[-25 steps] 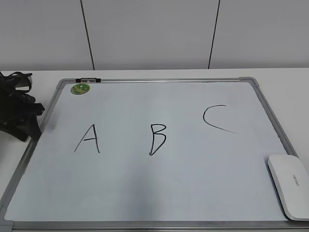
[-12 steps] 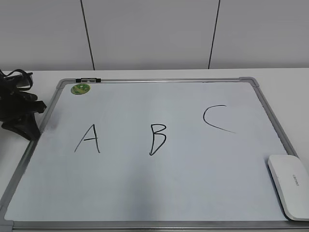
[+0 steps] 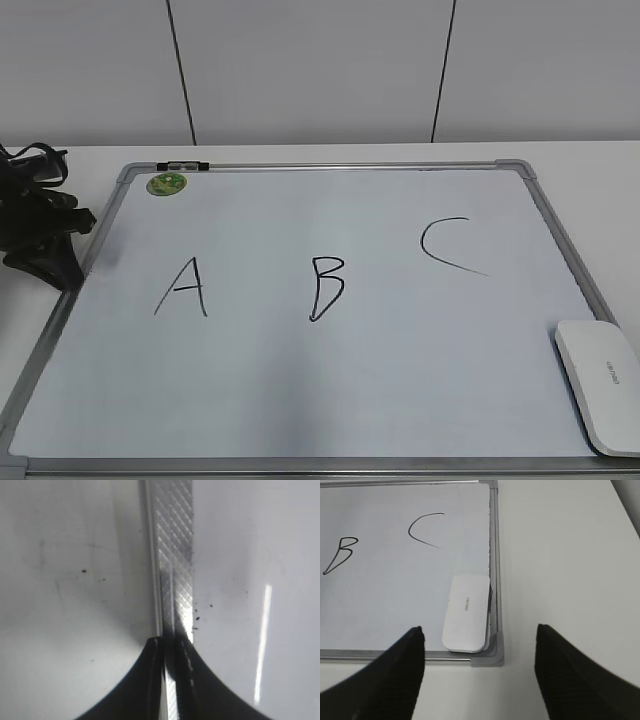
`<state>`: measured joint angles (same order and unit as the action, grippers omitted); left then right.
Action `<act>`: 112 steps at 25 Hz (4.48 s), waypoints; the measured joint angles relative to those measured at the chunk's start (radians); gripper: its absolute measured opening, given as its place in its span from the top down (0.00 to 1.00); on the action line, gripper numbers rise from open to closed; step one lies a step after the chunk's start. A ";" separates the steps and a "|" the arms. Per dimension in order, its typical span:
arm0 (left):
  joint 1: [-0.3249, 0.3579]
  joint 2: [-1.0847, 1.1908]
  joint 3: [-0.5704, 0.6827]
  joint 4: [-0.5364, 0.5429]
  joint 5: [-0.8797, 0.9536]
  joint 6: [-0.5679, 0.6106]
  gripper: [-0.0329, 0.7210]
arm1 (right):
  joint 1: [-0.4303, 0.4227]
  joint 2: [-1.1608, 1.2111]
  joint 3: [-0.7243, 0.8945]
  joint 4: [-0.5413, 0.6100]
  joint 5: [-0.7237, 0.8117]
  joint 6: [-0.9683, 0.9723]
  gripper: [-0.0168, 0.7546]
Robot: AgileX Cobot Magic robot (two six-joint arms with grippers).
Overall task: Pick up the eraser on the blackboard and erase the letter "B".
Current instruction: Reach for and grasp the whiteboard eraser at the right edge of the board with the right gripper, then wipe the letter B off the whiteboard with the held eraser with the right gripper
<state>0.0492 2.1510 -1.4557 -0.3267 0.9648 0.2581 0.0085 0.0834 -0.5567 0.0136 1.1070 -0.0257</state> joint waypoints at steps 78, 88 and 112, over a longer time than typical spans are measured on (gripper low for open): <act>0.000 0.000 -0.002 -0.004 0.000 0.000 0.91 | 0.023 1.557 -0.211 0.138 -0.382 -0.053 0.22; 0.000 0.000 -0.002 -0.004 0.000 0.000 0.91 | 0.023 1.557 -0.212 0.129 -0.382 -0.048 0.27; 0.000 0.000 -0.002 -0.007 0.000 0.000 0.91 | 0.277 1.581 -0.704 0.113 -0.027 -0.064 0.28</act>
<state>0.0492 2.1510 -1.4574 -0.3340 0.9648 0.2581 0.2852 1.6648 -1.2604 0.1271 1.0804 -0.0902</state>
